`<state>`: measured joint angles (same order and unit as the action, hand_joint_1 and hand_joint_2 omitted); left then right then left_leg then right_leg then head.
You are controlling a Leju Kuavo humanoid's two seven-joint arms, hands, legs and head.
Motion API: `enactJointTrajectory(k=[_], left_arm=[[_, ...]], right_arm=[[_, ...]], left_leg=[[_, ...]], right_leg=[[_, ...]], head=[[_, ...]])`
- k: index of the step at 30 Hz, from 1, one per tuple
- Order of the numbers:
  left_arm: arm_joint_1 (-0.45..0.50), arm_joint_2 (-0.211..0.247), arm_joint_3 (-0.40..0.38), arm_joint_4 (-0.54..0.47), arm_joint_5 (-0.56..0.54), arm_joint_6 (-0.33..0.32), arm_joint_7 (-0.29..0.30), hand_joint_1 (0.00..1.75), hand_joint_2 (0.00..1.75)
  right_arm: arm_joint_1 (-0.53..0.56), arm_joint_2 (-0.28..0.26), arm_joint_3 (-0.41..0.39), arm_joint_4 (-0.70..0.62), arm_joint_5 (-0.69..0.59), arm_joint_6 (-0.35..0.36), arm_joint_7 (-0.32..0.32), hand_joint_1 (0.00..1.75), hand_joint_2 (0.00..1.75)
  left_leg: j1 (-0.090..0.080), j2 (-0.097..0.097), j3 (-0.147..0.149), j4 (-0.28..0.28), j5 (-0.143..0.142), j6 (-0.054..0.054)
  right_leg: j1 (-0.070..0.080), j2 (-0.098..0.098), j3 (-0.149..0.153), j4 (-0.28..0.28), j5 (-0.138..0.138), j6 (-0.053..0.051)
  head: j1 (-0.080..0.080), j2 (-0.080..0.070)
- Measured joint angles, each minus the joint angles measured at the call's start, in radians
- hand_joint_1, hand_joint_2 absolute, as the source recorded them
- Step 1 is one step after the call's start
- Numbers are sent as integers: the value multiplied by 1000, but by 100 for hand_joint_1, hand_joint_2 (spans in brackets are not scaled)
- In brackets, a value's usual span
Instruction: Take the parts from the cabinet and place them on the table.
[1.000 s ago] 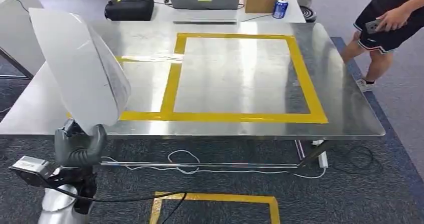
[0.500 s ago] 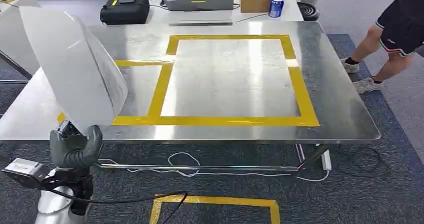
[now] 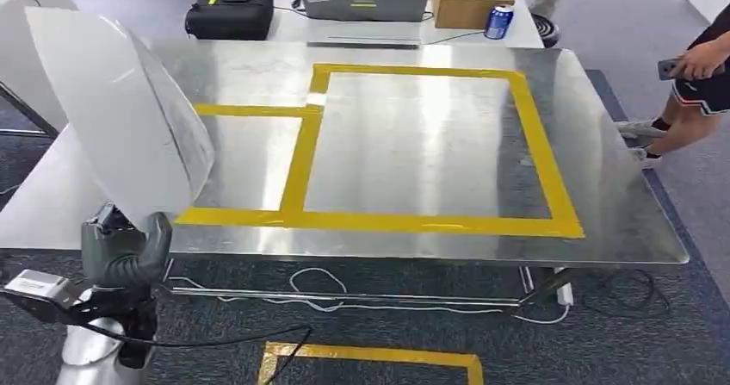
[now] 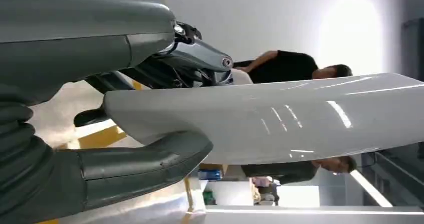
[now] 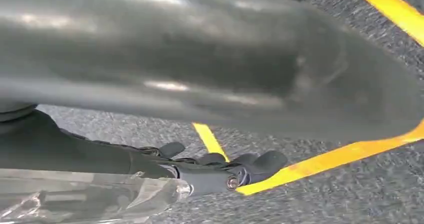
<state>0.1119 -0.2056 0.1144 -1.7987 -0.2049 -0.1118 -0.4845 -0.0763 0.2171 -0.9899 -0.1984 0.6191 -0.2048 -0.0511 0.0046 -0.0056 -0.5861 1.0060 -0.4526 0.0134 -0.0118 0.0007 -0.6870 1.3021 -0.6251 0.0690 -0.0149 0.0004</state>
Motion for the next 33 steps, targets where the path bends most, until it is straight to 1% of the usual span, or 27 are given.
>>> enactJointTrajectory(k=[1,2,3,5,6,7,9,10,11,12,14,15,16,17,18,19,20,21,22,23,24,27,29,30,31,32,33], left_arm=[[0,0,0,0,0,0,0,175,175],[0,0,0,0,0,0,0,175,175],[0,0,0,0,0,-2,0,175,175],[-1,0,-1,0,0,-2,0,175,175],[-1,0,-1,0,0,-2,0,175,175],[-2,0,-1,0,0,-3,0,175,175],[-1,1,-1,0,0,-3,0,175,175],[-2,1,-1,0,0,-3,0,175,175],[-1,1,-1,-3,0,-3,1,175,175],[-4,1,-1,-5,0,-3,0,175,175],[-6,2,-1,-5,0,-3,0,175,175],[-2,2,0,-5,0,-3,0,175,175],[-1,2,0,-5,0,-3,0,175,175],[0,3,0,-5,0,-3,0,175,175],[-1,3,0,-5,0,-3,0,175,175],[-1,3,0,-5,1,-3,1,175,175],[-1,3,0,-5,1,-3,1,175,175],[-1,3,0,-5,2,-3,0,175,175],[-3,3,0,-4,4,-3,2,175,175],[-5,3,-1,-5,6,-4,3,175,175],[-3,4,0,-5,6,-5,4,175,175],[-3,5,0,-6,7,-5,4,175,175],[-4,5,0,-6,8,-5,4,175,175],[-4,5,0,-6,8,-6,4,175,175],[-3,5,0,-6,9,-6,4,175,175],[-2,5,0,-6,11,-6,4,175,175],[-1,5,0,-6,11,-7,4,175,175]], right_arm=[[2,0,0,0,-1,0,0,0,0],[4,0,0,0,-1,0,0,0,0],[4,0,0,0,-1,0,0,0,0],[4,0,0,0,-1,0,0,0,0],[4,-2,0,0,-1,1,0,0,0],[3,-2,0,0,-1,1,0,0,0],[3,-2,0,0,-1,1,0,0,0],[4,-3,-1,0,-1,1,0,0,0],[5,-2,-1,0,-1,1,0,0,0],[4,-2,-1,0,-1,1,-1,0,0],[3,-2,-1,0,-1,2,-2,0,0],[2,-2,-1,0,-1,2,-2,0,0],[3,-2,-1,0,-1,2,-2,0,0],[4,-2,-1,0,-1,2,-2,0,0],[5,-2,-1,0,-1,1,-2,0,0],[5,-2,-1,0,-1,1,-2,0,0],[5,-2,-1,0,0,2,-2,0,0],[5,-2,-1,0,1,3,-2,0,0],[2,-5,-1,0,1,4,-2,0,0],[2,-5,-1,0,3,4,-2,0,0],[2,-5,-1,0,3,4,-2,0,0],[2,-5,-1,0,3,4,-2,0,0],[0,-5,-1,0,3,4,-3,0,0],[0,-5,-1,0,3,4,-3,0,0],[2,-5,-1,0,3,4,-3,0,0],[4,-5,-1,0,3,4,-3,0,0],[6,-5,-1,0,3,4,-3,0,0]], left_leg=[[-3,-2,6,0,-5,2],[-4,-5,14,0,-11,2],[-6,-8,26,0,-18,2],[-8,-9,52,0,-36,-1],[-11,-9,57,0,-43,-6],[-13,-12,55,3,-47,-12],[-9,-11,56,-5,-47,-21],[-9,-11,59,-9,-49,-25],[-10,-10,62,-7,-56,-33],[-11,-7,53,17,-68,-40],[-6,-6,-23,152,-129,-50],[-2,-6,-84,248,-160,-55],[1,-6,-115,286,-161,-58],[3,-6,-128,287,-137,-61],[6,-5,-120,250,-92,-63],[9,-4,-94,181,-35,-66],[13,-1,-53,85,26,-69],[16,7,-25,17,51,-74],[9,6,-13,0,28,-75],[11,3,-16,2,23,-55],[9,3,-16,0,19,-48],[13,-1,-9,-2,13,-27],[11,0,1,-2,4,-15],[9,1,5,-2,-1,-11],[6,1,10,-2,-6,-7],[3,0,17,-2,-12,-5],[1,-3,27,-2,-19,-5]], right_leg=[[1,0,-31,35,4,-2],[3,0,-38,25,33,-6],[6,0,-23,-34,86,-13],[13,3,44,-214,201,-30],[19,6,63,-243,194,-37],[18,4,72,-264,190,-37],[22,6,69,-261,187,-43],[21,7,70,-266,187,-47],[10,5,83,-278,189,-52],[9,5,90,-284,186,-57],[6,4,97,-286,181,-61],[5,4,99,-286,175,-63],[4,4,102,-285,172,-61],[2,5,109,-285,167,-60],[0,5,118,-285,161,-56],[-3,6,128,-285,155,-52],[-8,7,141,-285,146,-46],[-6,7,145,-285,139,-37],[1,9,144,-282,131,-28],[1,8,141,-285,131,-24],[1,7,145,-291,130,-20],[-3,3,156,-294,120,-3],[-1,3,101,-180,66,0],[-1,3,47,-85,30,0],[0,3,-1,-8,8,-1],[1,3,-39,40,8,-4],[2,4,-47,28,37,-8]], head=[[0,0],[0,0],[0,0],[0,0],[-1,0],[0,0],[-2,0],[-3,0],[-3,0],[-9,0],[-12,0],[-12,0],[-13,0],[-12,0],[-12,0],[-13,0],[-12,0],[-13,0],[-18,0],[-20,0],[-12,0],[-10,0],[-5,0],[-5,0],[-5,0],[-5,0],[-6,0]])
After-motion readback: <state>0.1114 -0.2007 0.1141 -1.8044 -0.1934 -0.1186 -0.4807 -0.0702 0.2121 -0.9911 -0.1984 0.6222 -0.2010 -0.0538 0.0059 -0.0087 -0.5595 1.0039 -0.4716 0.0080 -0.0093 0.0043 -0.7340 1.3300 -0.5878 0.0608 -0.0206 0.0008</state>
